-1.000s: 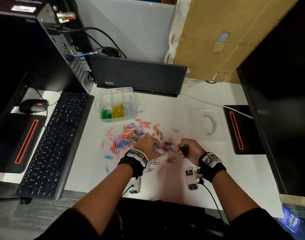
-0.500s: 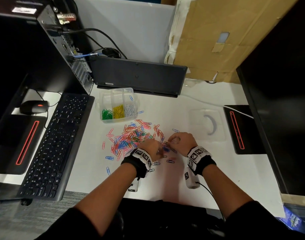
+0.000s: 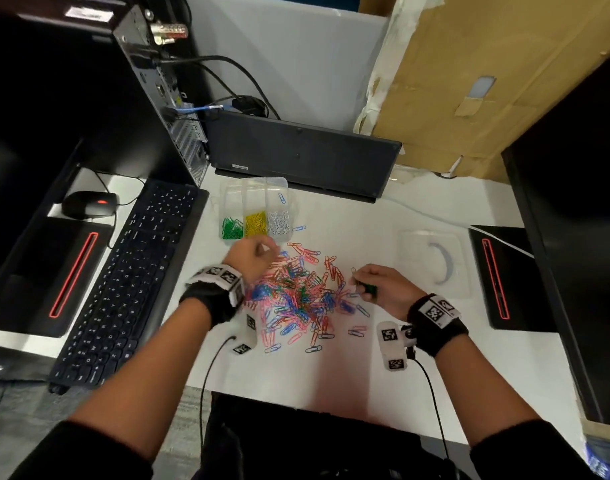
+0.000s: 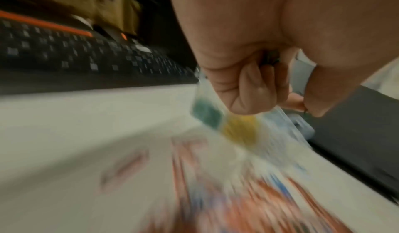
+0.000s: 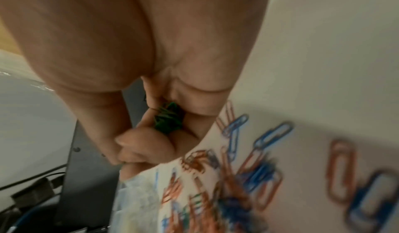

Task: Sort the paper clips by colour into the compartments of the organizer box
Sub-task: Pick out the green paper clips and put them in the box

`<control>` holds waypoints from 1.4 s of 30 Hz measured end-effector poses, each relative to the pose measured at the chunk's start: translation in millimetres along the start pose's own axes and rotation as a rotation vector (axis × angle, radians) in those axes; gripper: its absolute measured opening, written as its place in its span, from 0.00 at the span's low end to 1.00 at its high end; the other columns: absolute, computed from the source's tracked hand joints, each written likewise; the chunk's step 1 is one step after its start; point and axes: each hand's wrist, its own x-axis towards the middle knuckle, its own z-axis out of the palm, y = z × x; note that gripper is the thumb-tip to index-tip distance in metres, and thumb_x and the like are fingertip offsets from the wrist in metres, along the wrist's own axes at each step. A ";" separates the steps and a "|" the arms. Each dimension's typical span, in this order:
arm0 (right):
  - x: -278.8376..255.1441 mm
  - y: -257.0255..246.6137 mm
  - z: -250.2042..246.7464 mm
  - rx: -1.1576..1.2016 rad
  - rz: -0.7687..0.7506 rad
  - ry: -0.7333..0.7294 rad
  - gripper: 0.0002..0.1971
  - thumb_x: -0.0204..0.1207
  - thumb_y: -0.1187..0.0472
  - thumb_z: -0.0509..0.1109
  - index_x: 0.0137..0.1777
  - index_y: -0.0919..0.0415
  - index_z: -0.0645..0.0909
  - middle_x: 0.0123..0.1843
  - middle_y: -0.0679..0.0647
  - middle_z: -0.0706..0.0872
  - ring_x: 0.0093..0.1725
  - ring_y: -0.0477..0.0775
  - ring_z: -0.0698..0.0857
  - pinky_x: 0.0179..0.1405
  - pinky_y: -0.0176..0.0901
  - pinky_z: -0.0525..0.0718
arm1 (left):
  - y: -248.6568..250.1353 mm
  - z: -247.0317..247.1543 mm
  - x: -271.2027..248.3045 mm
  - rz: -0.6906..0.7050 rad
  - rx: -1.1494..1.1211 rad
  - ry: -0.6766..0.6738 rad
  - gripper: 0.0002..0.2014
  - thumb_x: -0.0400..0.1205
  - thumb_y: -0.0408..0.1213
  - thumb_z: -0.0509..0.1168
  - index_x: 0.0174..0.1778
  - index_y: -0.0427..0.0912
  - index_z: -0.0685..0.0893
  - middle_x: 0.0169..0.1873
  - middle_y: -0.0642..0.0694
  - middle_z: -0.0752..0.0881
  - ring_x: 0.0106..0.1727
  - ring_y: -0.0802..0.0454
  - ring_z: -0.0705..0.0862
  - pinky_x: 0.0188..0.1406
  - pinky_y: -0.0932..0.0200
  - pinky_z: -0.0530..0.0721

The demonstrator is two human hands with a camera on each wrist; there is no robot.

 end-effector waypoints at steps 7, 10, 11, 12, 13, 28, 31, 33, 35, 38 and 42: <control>32.3 -40.7 63.2 0.106 0.015 -0.149 0.14 0.84 0.69 0.61 0.67 0.66 0.82 0.38 0.52 0.79 0.33 0.45 0.74 0.28 0.32 0.76 | -25.1 -84.5 36.8 -0.137 0.315 0.265 0.04 0.78 0.39 0.69 0.38 0.48 0.82 0.25 0.51 0.78 0.37 0.45 0.83 0.39 0.60 0.77; 49.1 -55.9 98.2 0.084 0.062 -0.193 0.13 0.83 0.66 0.65 0.63 0.69 0.84 0.40 0.53 0.82 0.35 0.45 0.77 0.28 0.31 0.79 | -22.6 -86.3 46.2 -0.162 0.411 0.198 0.03 0.77 0.38 0.68 0.38 0.48 0.86 0.34 0.44 0.84 0.46 0.41 0.86 0.43 0.58 0.79; 54.5 -59.7 109.7 0.051 0.068 -0.178 0.13 0.83 0.65 0.67 0.63 0.69 0.85 0.39 0.53 0.82 0.35 0.45 0.77 0.28 0.30 0.80 | -19.6 -84.4 48.4 -0.164 0.446 0.159 0.04 0.78 0.38 0.67 0.39 0.47 0.87 0.38 0.42 0.86 0.47 0.40 0.86 0.45 0.56 0.81; 60.5 -62.2 119.9 0.006 0.070 -0.153 0.13 0.82 0.65 0.69 0.62 0.70 0.85 0.38 0.53 0.82 0.34 0.44 0.77 0.26 0.29 0.79 | -17.8 -81.9 50.5 -0.164 0.475 0.128 0.05 0.78 0.37 0.66 0.41 0.46 0.88 0.41 0.41 0.88 0.49 0.40 0.86 0.47 0.54 0.83; 66.2 -63.8 129.0 -0.048 0.072 -0.125 0.14 0.80 0.64 0.71 0.62 0.71 0.85 0.38 0.53 0.82 0.32 0.43 0.76 0.23 0.29 0.76 | -15.7 -80.2 51.6 -0.164 0.484 0.110 0.06 0.78 0.36 0.66 0.41 0.45 0.89 0.44 0.41 0.88 0.49 0.39 0.86 0.48 0.54 0.84; 118.3 -77.1 183.2 -1.085 -0.505 0.124 0.08 0.80 0.67 0.69 0.51 0.62 0.91 0.53 0.54 0.91 0.53 0.50 0.87 0.58 0.39 0.83 | -32.3 -91.4 58.2 -0.068 0.022 0.108 0.14 0.74 0.29 0.74 0.53 0.49 0.89 0.47 0.50 0.91 0.48 0.56 0.88 0.54 0.64 0.83; 122.8 -78.6 183.0 -1.096 -0.547 0.139 0.10 0.80 0.68 0.68 0.50 0.60 0.91 0.52 0.53 0.92 0.54 0.50 0.87 0.60 0.40 0.82 | -40.0 -88.3 60.6 -0.050 -0.119 0.027 0.28 0.76 0.17 0.65 0.48 0.62 0.87 0.54 0.46 0.90 0.56 0.51 0.87 0.62 0.53 0.84; 125.1 -79.3 182.4 -1.111 -0.559 0.139 0.10 0.80 0.69 0.68 0.50 0.59 0.91 0.53 0.52 0.91 0.54 0.49 0.87 0.59 0.37 0.80 | -44.1 -86.8 62.7 -0.025 -0.185 0.026 0.34 0.74 0.11 0.62 0.47 0.63 0.86 0.54 0.44 0.88 0.57 0.49 0.87 0.62 0.46 0.85; 126.9 -80.1 182.2 -1.110 -0.561 0.124 0.10 0.80 0.69 0.68 0.50 0.59 0.91 0.53 0.52 0.91 0.53 0.48 0.86 0.57 0.33 0.78 | -44.6 -87.1 63.0 -0.010 -0.158 0.060 0.30 0.74 0.12 0.64 0.52 0.56 0.86 0.52 0.46 0.86 0.55 0.51 0.87 0.57 0.50 0.87; 128.5 -80.1 181.7 -1.102 -0.552 0.090 0.11 0.80 0.69 0.68 0.51 0.59 0.91 0.52 0.52 0.92 0.50 0.44 0.84 0.55 0.31 0.78 | -45.2 -85.3 65.6 0.021 -0.187 0.136 0.25 0.72 0.16 0.68 0.53 0.53 0.86 0.47 0.48 0.85 0.52 0.54 0.88 0.53 0.54 0.89; 130.0 -81.4 179.7 -1.116 -0.544 0.073 0.10 0.80 0.69 0.68 0.51 0.59 0.91 0.52 0.51 0.91 0.49 0.42 0.83 0.55 0.30 0.77 | -48.8 -80.6 68.2 0.085 -0.158 0.132 0.26 0.72 0.19 0.70 0.52 0.58 0.83 0.45 0.48 0.86 0.52 0.54 0.87 0.55 0.54 0.87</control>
